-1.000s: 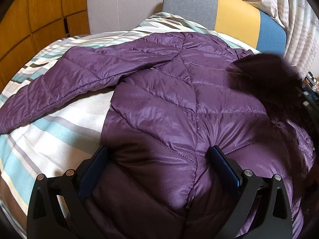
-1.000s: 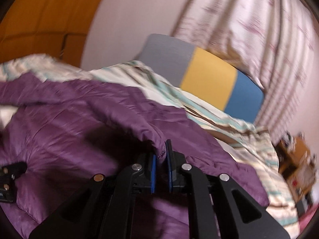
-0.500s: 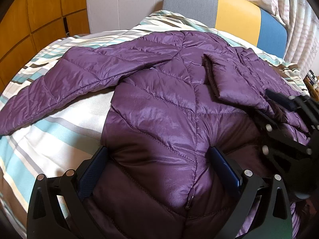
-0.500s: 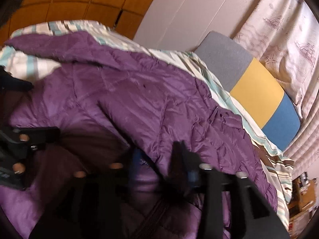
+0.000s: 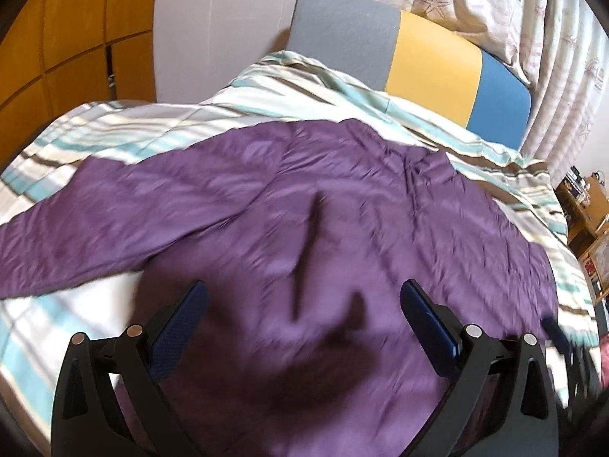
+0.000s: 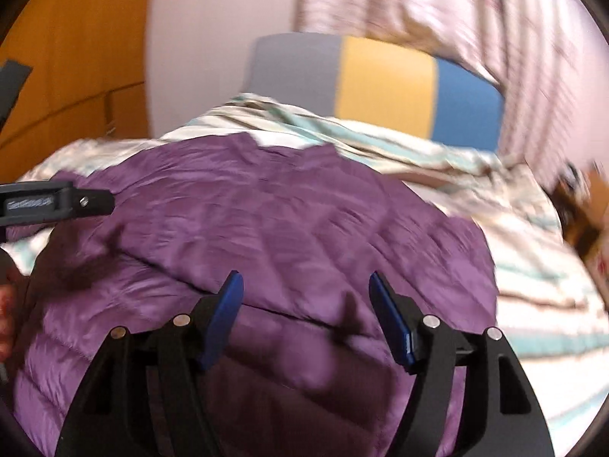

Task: Fold large clothes
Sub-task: 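Fold the sleeve across the jacket's front with the right gripper and release, then grasp the other sleeve cuff with the left gripper and lift it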

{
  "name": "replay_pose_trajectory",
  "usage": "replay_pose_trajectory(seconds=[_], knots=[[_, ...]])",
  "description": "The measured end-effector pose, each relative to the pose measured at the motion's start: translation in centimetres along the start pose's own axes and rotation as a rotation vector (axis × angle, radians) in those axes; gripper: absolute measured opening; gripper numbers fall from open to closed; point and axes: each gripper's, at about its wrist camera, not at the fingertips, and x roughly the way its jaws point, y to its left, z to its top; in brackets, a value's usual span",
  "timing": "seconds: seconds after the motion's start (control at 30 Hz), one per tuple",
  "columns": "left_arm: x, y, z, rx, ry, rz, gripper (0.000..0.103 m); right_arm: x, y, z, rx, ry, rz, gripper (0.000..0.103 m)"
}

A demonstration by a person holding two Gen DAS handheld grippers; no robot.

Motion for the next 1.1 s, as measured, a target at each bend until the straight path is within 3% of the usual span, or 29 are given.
replay_pose_trajectory(seconds=[0.03, 0.07, 0.1, 0.17, 0.27, 0.37, 0.6, 0.73, 0.8, 1.1], knots=[[0.9, -0.5, 0.2, 0.009, 0.007, 0.006, 0.087, -0.1, -0.6, -0.2, 0.029, 0.008, -0.006, 0.068], [2.4, -1.0, 0.2, 0.035, 0.030, 0.034, 0.070, -0.2, -1.0, -0.2, 0.047, 0.011, -0.008, 0.066], [3.5, -1.0, 0.3, 0.055, 0.057, 0.064, 0.062, -0.4, -1.6, -0.3, 0.076, 0.008, -0.004, 0.065], [5.8, -0.7, 0.1, 0.092, 0.069, 0.093, 0.062, -0.9, -2.4, -0.4, 0.107, 0.000, 0.000, 0.062], [5.9, 0.3, -0.4, 0.074, 0.036, 0.072, 0.062, -1.9, -3.7, -0.6, 0.154, -0.001, 0.003, 0.050], [5.7, 0.8, -0.7, 0.061, 0.015, 0.069, 0.062, -2.1, -6.0, -0.3, 0.253, -0.005, -0.032, 0.046], [5.9, 0.9, -0.7, 0.044, 0.020, 0.046, 0.064, 2.4, -13.0, 2.7, 0.393, 0.065, -0.158, 0.032], [6.3, 0.2, -0.8, 0.067, 0.028, 0.049, 0.072, 6.0, -15.9, 2.4, 0.413, 0.168, -0.200, 0.022], [6.6, -0.2, -0.8, 0.086, 0.034, 0.052, 0.076, 7.4, -16.1, 1.1, 0.393, 0.217, -0.201, 0.022], [6.9, -0.5, -1.0, 0.099, 0.032, 0.068, 0.078, 7.2, -16.9, 0.6, 0.414, 0.198, -0.175, 0.023]])
